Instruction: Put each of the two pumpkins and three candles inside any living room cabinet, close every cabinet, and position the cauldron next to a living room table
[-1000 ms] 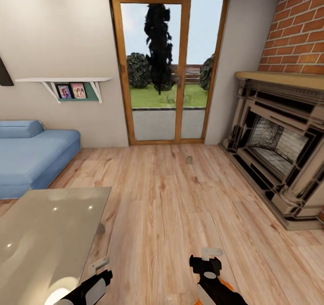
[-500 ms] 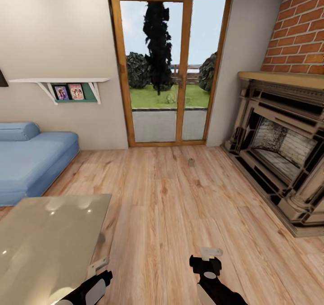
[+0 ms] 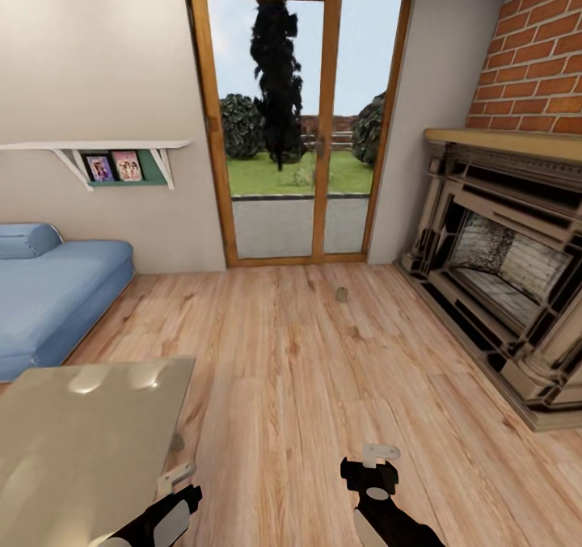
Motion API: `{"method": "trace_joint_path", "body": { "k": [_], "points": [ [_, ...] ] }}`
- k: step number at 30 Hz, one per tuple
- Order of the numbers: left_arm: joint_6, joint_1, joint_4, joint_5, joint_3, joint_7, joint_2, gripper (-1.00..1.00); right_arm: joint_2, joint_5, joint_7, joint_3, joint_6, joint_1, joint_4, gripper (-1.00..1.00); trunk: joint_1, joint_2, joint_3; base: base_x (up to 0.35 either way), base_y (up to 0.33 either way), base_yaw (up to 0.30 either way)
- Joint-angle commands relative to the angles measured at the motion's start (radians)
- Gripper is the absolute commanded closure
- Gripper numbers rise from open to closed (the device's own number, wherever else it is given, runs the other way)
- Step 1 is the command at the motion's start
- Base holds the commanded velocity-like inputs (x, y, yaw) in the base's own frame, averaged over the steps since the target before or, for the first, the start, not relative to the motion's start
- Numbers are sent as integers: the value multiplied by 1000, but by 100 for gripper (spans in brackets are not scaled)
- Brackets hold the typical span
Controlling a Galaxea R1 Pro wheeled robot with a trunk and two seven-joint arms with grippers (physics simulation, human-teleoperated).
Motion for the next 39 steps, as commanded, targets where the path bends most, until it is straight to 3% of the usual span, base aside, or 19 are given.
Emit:
{"method": "trace_joint_path", "body": {
  "k": [1,39],
  "points": [
    [1,0,-2,7,-8,6,1,-100,-1,-8,-8,7,1,-1,-1,-100,0,-1,-1,15,1,-1],
    [7,0,-12,-7,-18,5,-2,-100,-2,-7,-8,7,-1,-1,-2,-100,0,-1,-1,3,42,0]
  ]
}}
